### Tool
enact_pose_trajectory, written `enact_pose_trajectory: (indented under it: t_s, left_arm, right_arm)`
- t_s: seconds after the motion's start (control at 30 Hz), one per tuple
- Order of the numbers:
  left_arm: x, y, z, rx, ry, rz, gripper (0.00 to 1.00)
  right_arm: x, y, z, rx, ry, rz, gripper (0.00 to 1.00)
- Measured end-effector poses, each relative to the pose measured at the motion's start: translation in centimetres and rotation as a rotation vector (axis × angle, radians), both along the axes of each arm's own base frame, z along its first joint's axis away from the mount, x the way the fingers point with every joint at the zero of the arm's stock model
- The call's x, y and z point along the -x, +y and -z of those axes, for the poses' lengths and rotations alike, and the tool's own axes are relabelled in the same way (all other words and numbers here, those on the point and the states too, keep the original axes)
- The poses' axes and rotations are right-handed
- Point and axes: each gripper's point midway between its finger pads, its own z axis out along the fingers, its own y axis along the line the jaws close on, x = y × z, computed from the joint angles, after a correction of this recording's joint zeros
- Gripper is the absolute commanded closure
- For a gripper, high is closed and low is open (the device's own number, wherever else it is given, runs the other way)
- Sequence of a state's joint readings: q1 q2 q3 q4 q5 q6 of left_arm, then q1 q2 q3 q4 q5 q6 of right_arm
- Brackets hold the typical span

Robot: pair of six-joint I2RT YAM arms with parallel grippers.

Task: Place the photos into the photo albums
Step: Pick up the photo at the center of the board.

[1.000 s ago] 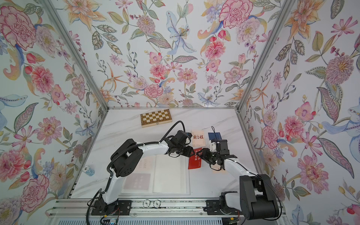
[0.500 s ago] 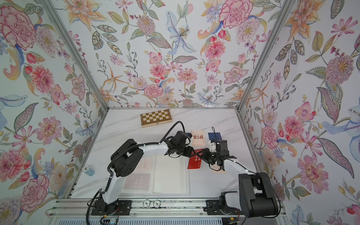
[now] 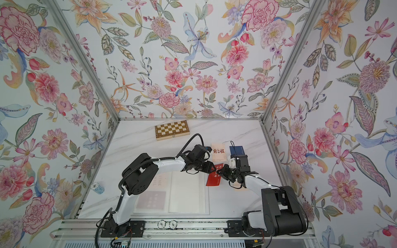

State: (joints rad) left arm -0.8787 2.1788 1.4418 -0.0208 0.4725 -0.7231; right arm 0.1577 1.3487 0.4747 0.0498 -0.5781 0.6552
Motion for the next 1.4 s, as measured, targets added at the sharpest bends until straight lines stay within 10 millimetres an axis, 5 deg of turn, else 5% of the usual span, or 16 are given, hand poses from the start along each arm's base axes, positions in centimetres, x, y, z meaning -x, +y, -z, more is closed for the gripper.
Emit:
enact_pose_trajectory:
  t_s: [0.33, 0.7, 0.87, 1.17, 1.4]
  left_arm:
    - [0.1, 0.7, -1.2, -0.01, -0.008, 0.014, 0.31]
    - [-1.7, 4.3, -9.8, 0.062, -0.135, -0.028, 0.27]
    - [-1.4, 6.9, -11.1, 0.068, -0.159, -0.052, 0.29]
    - [-0.4, 13.4, -9.6, 0.053, -0.135, -0.138, 0.29]
    - [0.1, 18.5, -10.3, 0.126, -0.148, -0.238, 0.28]
  right_arm:
    - [0.3, -1.0, -0.5, 0.053, -0.016, 0.015, 1.0]
    - [-0.6, -2.1, -4.4, 0.105, -0.101, 0.033, 1.0]
    - [-1.2, -1.9, -6.9, 0.107, -0.158, 0.03, 1.0]
    - [-1.1, 1.9, -10.3, 0.073, -0.242, -0.061, 1.0]
    - [-1.2, 6.5, -11.3, -0.019, -0.273, -0.186, 1.0]
